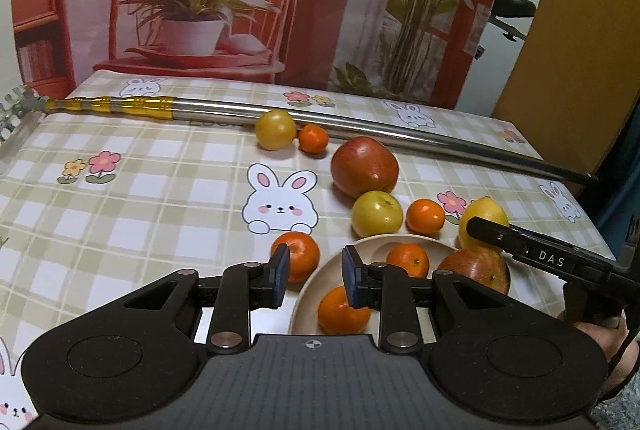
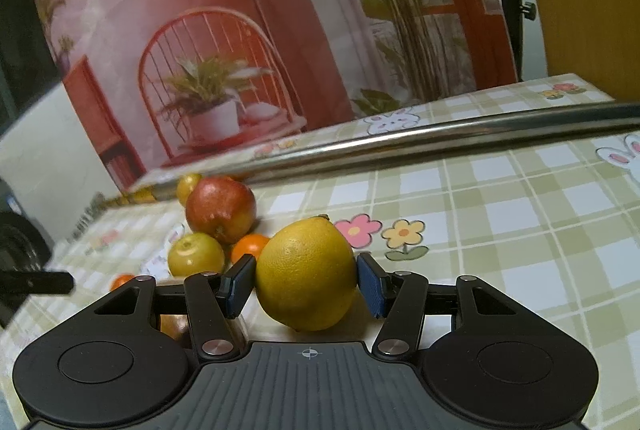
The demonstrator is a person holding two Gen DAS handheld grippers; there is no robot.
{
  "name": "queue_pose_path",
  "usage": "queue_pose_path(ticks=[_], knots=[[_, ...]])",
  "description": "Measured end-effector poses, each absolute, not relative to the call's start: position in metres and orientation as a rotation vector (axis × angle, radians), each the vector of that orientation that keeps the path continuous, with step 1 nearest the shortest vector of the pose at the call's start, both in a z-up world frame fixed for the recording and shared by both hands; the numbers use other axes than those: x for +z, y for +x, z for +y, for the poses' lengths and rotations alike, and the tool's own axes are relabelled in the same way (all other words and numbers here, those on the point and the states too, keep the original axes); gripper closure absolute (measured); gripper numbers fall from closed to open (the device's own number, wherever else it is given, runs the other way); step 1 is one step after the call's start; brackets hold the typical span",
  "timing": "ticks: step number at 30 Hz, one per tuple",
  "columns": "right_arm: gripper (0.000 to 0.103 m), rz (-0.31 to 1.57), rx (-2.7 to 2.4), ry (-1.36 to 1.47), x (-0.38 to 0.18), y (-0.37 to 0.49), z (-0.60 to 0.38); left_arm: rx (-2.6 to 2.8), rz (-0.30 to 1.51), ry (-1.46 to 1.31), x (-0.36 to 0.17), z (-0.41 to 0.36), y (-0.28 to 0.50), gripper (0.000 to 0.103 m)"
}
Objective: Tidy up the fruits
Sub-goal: 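Lift the yellow lemon, lower it into the plate and open the right gripper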
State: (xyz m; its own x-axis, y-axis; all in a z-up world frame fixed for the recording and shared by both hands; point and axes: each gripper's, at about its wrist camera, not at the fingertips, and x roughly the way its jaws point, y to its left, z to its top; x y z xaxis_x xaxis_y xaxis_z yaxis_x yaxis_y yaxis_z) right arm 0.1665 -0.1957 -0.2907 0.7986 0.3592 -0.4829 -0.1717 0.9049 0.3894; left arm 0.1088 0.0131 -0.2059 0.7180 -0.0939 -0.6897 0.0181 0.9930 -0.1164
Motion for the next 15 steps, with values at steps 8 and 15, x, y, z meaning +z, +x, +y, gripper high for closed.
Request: queue_pose_path(ticks=[8, 15], knots=[[0.052, 0.513, 0.308, 0.324, -0.249, 0.142, -0.184, -0.073, 0.731, -0.106, -0.198, 0.022, 0.095, 0.063], [0.052, 0.536, 0.369, 0.272, -0.225, 0.119, -0.157, -0.084, 0.73, -0.136, -0.196, 0.031, 0.084, 0.063]])
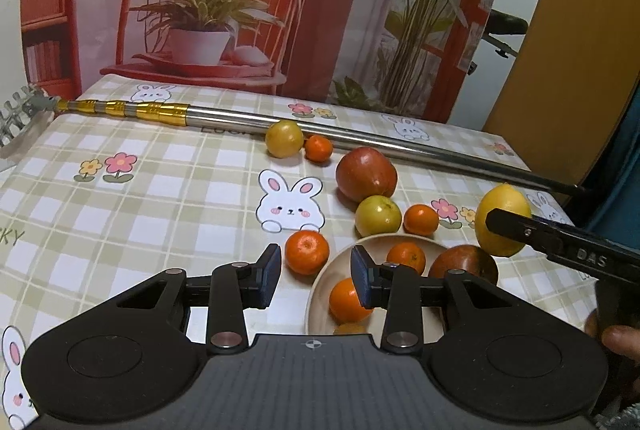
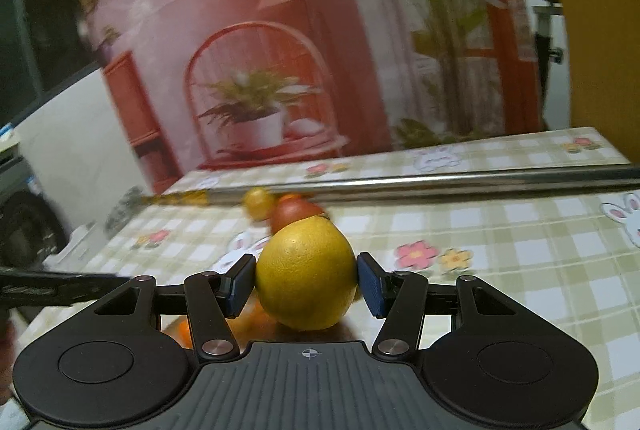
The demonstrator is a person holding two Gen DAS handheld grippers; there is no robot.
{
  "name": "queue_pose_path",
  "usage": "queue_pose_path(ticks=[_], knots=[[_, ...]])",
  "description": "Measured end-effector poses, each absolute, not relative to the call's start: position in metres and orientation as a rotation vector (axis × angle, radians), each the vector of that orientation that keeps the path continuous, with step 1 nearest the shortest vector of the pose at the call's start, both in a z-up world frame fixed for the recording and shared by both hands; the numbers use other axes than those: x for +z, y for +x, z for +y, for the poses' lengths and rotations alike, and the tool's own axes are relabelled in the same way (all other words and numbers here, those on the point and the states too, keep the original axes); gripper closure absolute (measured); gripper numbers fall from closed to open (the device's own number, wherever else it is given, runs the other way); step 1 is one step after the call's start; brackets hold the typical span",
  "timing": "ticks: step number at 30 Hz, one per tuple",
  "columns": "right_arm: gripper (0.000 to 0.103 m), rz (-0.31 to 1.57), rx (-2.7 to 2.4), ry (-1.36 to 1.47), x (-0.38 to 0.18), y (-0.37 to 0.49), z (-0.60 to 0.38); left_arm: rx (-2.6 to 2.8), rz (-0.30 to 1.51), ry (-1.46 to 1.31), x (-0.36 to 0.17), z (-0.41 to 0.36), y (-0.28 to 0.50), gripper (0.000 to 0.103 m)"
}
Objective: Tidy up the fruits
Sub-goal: 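Lift the yellow lemon, lower it into the plate and open the right gripper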
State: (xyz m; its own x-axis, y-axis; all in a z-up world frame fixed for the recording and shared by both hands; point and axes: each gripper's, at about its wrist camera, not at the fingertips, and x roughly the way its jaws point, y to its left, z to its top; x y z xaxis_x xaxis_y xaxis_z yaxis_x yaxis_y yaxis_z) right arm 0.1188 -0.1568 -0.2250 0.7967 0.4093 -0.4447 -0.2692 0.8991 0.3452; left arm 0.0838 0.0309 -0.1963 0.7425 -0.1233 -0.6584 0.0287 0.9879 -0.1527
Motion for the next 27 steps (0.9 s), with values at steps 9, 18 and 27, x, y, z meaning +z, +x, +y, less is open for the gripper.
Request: queue_pose_path(ticks=[9, 18, 27], knots=[[0.052, 0.555, 0.458, 0.2, -0.209, 0.09, -0.121, -0.086, 0.727, -0.191, -0.195, 0.043, 0.064, 0.063], [0.052, 0.702, 0.546, 0.092, -0.228, 0.059, -0.078, -0.079, 0.736, -0.187, -0.195, 0.041, 0.042, 0.063], [0.052, 0.786, 0.52, 0.028, -0.24, 0.057, -0.067, -0.071, 0.733, -0.193, -0.193, 0.041, 0.035, 0.063]])
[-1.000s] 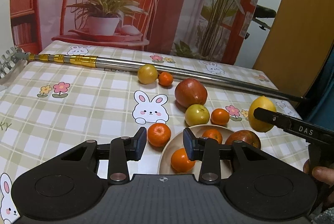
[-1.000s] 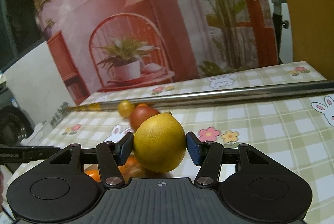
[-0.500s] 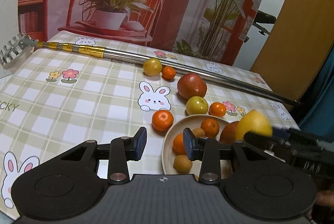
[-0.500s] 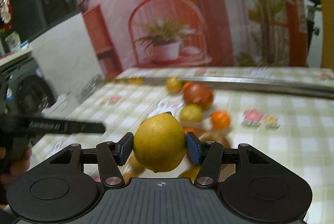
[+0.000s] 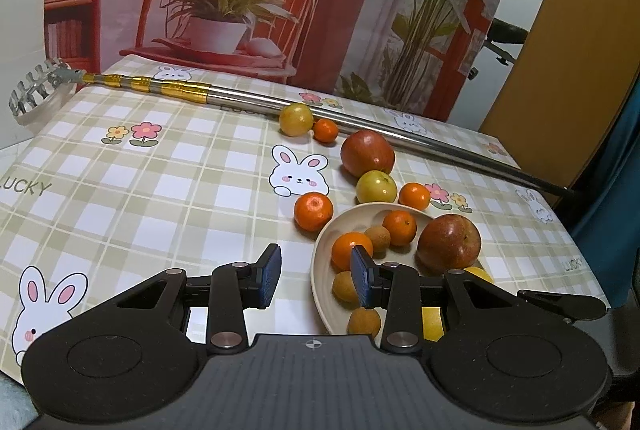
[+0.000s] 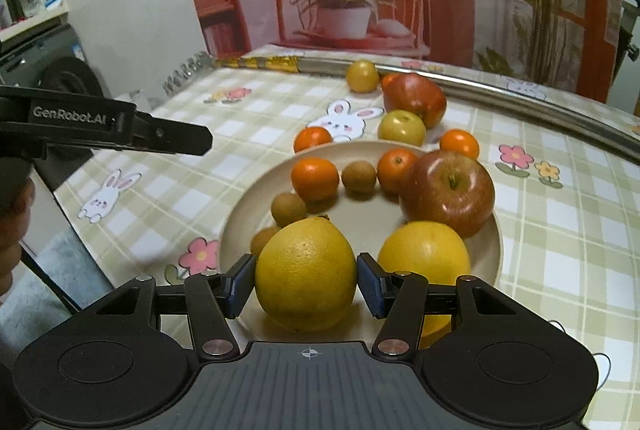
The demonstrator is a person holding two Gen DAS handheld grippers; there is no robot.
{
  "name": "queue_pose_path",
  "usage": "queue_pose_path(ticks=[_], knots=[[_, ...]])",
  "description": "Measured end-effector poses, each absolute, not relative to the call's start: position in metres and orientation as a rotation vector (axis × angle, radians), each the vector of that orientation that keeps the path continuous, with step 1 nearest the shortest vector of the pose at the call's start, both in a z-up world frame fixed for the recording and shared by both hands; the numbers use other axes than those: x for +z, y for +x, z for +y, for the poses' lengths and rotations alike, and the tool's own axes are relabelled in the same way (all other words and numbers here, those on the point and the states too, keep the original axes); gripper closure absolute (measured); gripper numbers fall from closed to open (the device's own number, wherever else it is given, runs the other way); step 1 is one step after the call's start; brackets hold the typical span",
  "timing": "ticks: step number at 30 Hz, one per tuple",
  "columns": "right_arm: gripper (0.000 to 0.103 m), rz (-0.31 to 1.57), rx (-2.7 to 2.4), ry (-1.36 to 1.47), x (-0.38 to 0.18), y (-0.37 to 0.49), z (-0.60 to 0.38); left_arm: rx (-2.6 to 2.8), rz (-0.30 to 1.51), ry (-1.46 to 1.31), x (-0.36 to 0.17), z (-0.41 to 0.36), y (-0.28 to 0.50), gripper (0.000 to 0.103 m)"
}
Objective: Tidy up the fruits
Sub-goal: 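Lift the yellow lemon, lower it into the plate and open the right gripper, then withdraw the right gripper from the plate toward the remaining fruits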
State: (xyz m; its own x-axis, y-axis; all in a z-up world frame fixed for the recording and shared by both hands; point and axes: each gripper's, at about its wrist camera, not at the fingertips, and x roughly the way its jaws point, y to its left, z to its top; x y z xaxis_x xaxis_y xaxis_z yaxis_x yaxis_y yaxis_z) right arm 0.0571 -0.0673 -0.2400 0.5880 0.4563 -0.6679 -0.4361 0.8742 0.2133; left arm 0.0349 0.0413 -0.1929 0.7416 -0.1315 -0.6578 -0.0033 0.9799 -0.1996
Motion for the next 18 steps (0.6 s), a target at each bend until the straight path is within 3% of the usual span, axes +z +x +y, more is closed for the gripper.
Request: queue_pose_path(ticks=[6, 11, 18], knots=[[0.051, 0.795, 0.542, 0.02, -0.245, 0.061, -0.067, -0.063, 0.747, -0.192, -0.197, 0.042, 0.039, 0.063], [0.04, 0.773, 0.54, 0.036, -0.242, 0.06, -0.069, -0.044, 0.761, -0.191, -0.2, 0.043, 0.042, 0.063], [0.04, 0.671, 0.51, 0.088, -0.227, 0.057, -0.083, -0.04, 0.758, -0.183, -0.2, 0.043, 0.04, 0.063]])
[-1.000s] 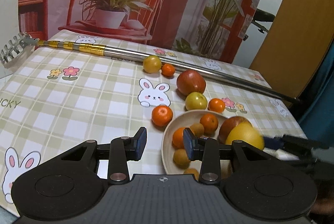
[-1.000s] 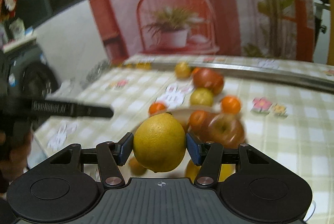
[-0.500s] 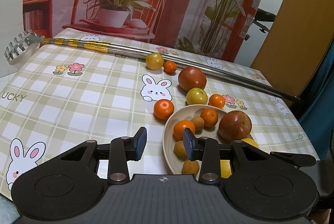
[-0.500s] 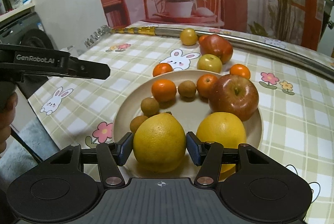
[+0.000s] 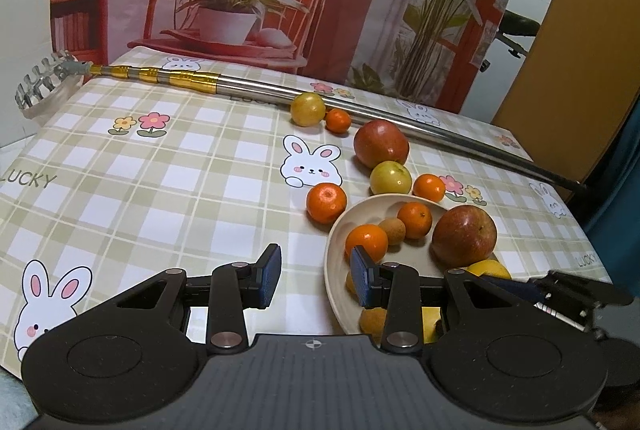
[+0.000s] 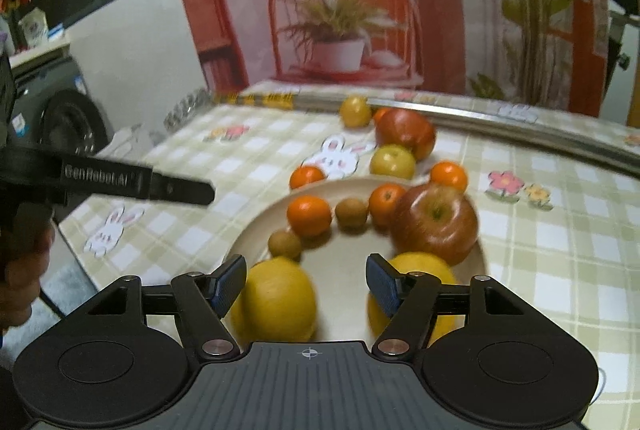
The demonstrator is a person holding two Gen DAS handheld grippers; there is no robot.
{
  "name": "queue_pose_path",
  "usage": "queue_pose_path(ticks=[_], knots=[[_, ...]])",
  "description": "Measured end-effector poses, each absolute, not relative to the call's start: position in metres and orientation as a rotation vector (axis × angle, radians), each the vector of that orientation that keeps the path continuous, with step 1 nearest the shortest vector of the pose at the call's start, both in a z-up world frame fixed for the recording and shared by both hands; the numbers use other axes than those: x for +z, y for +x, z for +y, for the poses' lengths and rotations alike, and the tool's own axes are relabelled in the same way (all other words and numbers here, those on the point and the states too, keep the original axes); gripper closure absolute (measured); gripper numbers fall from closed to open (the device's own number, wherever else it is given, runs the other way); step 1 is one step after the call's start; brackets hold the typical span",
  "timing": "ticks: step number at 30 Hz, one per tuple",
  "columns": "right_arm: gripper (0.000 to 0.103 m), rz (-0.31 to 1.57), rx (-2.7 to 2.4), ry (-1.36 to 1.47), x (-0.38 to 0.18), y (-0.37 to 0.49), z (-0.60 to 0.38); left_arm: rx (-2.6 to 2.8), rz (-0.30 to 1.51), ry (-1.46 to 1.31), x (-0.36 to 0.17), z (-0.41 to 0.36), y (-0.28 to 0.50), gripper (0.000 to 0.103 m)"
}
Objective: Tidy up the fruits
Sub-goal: 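Withdraw the right gripper from the plate toward the remaining fruits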
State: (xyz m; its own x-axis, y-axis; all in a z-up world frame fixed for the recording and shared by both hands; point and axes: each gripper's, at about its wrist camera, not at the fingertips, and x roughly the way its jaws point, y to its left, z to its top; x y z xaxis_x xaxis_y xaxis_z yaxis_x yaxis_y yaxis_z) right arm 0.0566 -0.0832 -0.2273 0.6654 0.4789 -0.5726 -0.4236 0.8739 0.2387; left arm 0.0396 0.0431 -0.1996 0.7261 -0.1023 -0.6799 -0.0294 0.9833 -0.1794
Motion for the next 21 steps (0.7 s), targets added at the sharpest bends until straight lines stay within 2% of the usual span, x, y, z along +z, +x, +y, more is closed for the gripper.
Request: queue_pose_path(ticks=[10, 21], knots=[[0.041, 0.547, 0.4, 0.08, -0.202, 0.062, -0.113, -0.047, 0.757, -0.153, -0.199, 0.038, 0.04, 0.063], [0.041, 0.49, 0.273, 0.113, -0.181, 0.089, -0.169, -0.05, 0.74, -0.143, -0.185, 0.044, 0.06, 0.063]])
